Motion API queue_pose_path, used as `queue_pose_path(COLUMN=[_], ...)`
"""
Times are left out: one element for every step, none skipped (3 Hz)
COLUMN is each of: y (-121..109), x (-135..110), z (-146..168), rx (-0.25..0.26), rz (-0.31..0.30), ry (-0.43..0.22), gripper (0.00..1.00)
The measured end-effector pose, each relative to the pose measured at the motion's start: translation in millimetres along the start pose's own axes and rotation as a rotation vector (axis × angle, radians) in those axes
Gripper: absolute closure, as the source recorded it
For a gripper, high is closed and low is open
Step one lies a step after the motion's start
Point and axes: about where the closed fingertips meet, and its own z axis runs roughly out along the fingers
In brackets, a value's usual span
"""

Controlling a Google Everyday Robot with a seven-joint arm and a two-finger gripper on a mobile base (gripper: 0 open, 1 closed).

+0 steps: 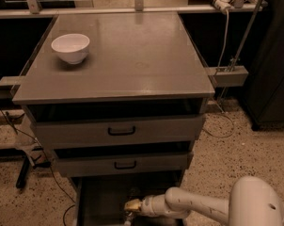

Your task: Place water bottle into bottom drawer

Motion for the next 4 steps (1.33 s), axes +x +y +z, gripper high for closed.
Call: queue_pose_path(y=[-10,-19,-31,-40], x=[2,1,3,7], z=[7,13,16,19], rx=[0.018,0.022,0.031,0.040], rz=[0.005,0.010,0.033,0.055], ry=[0.020,0.031,0.050,0.074], gripper=[1.00,1.00,1.00,1.00])
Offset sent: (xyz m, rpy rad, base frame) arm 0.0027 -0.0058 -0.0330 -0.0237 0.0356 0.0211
